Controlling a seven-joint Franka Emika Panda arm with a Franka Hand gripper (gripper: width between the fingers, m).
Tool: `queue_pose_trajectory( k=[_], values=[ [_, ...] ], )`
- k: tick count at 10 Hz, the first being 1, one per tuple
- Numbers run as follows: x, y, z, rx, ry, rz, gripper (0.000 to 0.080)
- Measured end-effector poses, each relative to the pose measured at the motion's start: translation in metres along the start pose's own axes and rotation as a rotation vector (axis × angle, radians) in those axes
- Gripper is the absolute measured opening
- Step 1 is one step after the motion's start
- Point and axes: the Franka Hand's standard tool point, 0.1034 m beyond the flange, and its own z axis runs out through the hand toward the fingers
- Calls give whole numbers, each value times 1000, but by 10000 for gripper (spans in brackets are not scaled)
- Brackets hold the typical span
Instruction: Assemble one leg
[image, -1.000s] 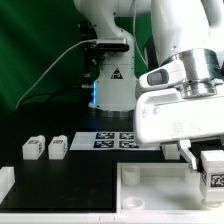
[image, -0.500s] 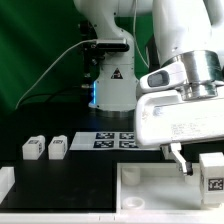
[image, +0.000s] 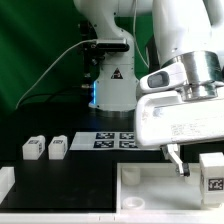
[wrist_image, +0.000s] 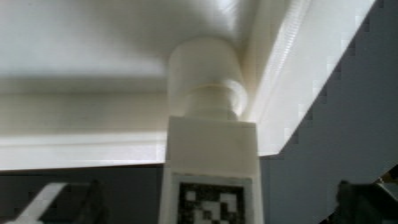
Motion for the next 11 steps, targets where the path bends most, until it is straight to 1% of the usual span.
queue_pose_trajectory(
  k=[3,4,5,6,7,8,9,10,11],
  values=[
    [0,1,0,0,-3,1,649],
    [5,2,-10,7,-52,6,649],
    [18,0,-29,14,-75,7,649],
    [28,-4,-43,22,-90,5,649],
    [31,-10,-51,35,-149,23,649],
    [39,-16,-57,41,-170,47,649],
    [38,-17,-55,38,-189,80,649],
    [28,-16,-53,45,-313,92,649],
    [28,-9,-53,55,-427,87,649]
  ],
)
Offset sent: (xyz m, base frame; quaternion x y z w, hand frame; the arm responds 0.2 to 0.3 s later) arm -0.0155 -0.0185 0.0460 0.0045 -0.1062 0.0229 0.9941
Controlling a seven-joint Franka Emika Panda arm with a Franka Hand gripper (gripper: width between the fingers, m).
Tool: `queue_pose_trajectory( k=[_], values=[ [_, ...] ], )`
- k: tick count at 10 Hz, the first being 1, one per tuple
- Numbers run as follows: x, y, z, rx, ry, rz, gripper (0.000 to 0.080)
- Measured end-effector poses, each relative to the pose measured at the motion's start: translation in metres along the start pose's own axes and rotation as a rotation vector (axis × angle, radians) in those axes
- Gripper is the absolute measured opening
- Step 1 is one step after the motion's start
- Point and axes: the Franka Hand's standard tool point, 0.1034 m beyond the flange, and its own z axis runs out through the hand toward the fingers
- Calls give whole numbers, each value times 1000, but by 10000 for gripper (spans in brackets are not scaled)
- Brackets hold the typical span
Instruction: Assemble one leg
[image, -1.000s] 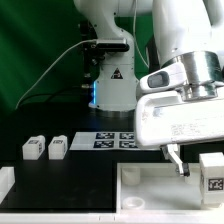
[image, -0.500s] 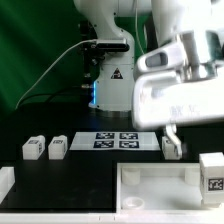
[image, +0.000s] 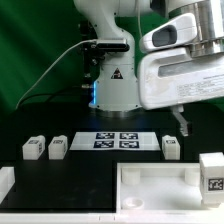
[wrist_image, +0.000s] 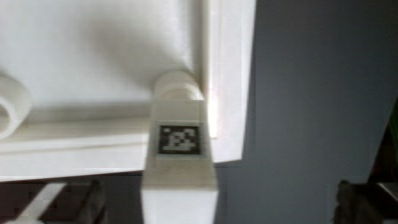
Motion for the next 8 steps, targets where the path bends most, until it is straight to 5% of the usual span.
queue_pose_trajectory(
  k=[1,4,8],
  values=[
    [6,11,3,5,-76,-11,649],
    [3,11,11,23,-286,-10,649],
    [6,13,14,18,-258,0,649]
  ],
)
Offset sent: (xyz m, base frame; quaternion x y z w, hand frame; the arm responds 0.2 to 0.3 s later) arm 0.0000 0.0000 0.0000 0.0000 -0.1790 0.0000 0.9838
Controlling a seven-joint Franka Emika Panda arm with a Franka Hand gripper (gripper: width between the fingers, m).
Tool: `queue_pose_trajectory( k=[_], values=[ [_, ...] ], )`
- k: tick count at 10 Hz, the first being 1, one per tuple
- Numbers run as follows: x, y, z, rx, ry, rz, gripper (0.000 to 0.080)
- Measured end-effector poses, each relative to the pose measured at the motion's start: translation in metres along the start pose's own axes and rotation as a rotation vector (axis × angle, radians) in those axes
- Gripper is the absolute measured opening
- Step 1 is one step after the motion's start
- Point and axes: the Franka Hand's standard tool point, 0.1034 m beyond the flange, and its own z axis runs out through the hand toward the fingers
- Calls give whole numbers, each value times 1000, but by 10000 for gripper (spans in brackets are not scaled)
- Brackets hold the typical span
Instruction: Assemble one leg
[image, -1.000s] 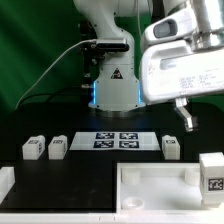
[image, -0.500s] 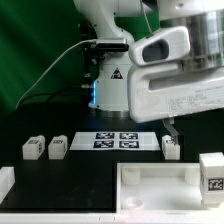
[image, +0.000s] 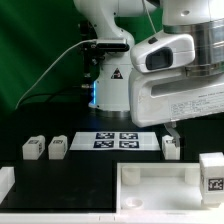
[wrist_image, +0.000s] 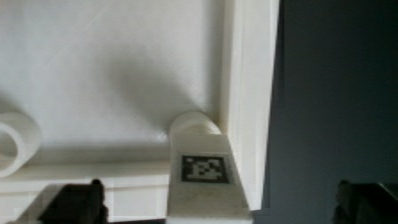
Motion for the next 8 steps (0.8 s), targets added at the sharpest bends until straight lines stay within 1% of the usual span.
queue_pose_trajectory(
  k=[1,2,3,5,6,8],
  values=[
    [8,2,2,-14,-10,59,649],
    [17,2,4,-17,3,76,649],
    [19,3,8,-18,32,87,649],
    [19,2,22,-25,89,84,649],
    [19,1,25,-25,91,91,649],
    [19,-8,30,-24,93,117,649]
  ],
)
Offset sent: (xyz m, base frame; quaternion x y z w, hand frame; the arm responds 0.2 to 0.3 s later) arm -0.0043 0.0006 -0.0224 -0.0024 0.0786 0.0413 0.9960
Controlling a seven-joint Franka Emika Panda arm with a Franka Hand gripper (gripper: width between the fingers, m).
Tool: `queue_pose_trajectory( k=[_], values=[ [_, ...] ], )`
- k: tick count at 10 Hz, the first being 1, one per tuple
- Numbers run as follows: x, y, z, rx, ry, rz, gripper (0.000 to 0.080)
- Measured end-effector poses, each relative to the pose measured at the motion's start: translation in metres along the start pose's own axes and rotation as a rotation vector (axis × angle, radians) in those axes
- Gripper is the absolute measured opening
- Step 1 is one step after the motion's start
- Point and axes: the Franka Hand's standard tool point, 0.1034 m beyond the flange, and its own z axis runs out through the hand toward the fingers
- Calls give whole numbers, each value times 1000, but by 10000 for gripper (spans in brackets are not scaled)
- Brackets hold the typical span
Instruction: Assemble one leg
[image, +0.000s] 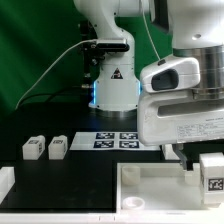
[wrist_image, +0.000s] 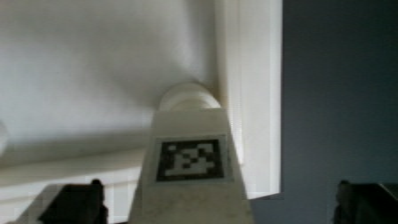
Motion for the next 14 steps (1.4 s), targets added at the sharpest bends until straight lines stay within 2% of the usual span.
queue_pose_trajectory(
  k=[1,2,3,4,5,8,10,12,13,14],
  values=[
    [0,0,0,0,0,-4,649],
    [0,1,0,0,0,-4,549],
    [0,1,0,0,0,-4,412],
    [1,2,0,-2,1,-3,412],
    [1,3,-1,-2,1,-2,308],
    [2,4,0,1,12,39,308],
    [-5,12,2,18,108,166,296],
    [-6,13,2,58,156,479,295],
    [-7,14,2,92,165,615,295],
    [-9,11,2,114,154,755,295]
  ],
)
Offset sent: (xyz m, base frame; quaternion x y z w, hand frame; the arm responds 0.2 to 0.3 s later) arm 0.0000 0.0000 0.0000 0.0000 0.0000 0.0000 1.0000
